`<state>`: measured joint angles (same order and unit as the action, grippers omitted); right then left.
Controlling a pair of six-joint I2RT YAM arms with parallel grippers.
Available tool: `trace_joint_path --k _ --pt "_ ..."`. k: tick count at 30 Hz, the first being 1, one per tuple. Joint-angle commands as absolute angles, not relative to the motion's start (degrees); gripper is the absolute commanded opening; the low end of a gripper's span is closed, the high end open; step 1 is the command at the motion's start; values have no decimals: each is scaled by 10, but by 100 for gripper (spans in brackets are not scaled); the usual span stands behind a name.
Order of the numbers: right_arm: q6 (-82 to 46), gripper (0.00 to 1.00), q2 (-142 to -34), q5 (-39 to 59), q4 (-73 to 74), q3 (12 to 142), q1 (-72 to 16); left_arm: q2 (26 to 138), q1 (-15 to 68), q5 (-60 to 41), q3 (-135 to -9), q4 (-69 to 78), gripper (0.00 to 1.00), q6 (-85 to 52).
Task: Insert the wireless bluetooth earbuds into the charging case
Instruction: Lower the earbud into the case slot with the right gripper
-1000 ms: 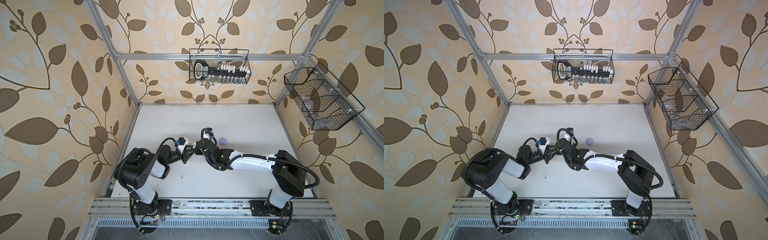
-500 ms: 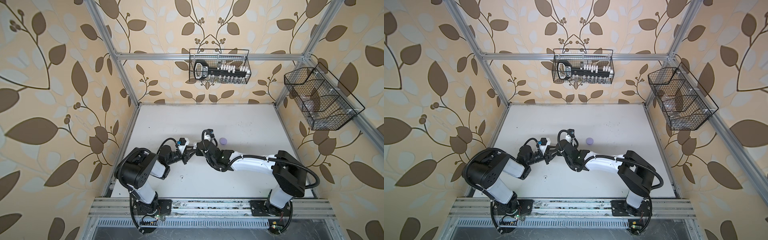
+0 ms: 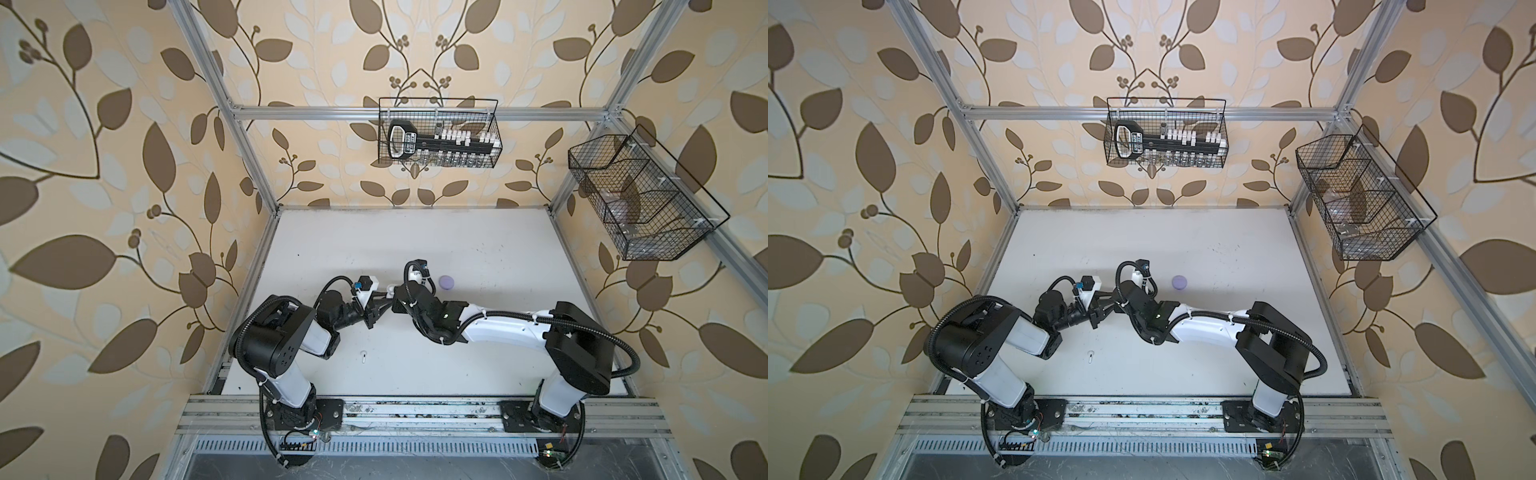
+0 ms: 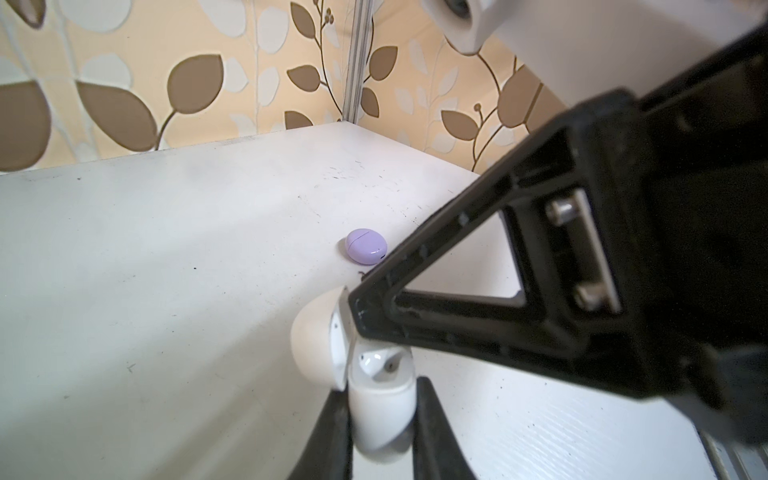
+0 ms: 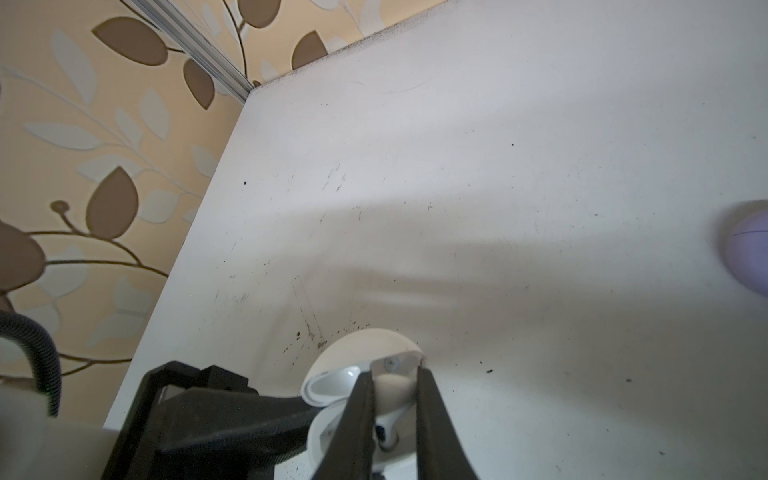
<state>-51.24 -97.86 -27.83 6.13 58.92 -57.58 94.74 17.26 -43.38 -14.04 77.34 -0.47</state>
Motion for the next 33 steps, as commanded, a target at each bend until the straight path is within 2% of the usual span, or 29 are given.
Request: trace_joint_path --k 1,13,33 --pt "-520 16 -971 -263 43 578 -579 946 171 -446 -142 815 16 -4" --pt "-520 17 -980 -257 43 586 -578 945 171 -448 -141 816 16 -3" --pt "-513 30 -966 -254 48 581 -579 944 171 -460 -141 815 17 -3"
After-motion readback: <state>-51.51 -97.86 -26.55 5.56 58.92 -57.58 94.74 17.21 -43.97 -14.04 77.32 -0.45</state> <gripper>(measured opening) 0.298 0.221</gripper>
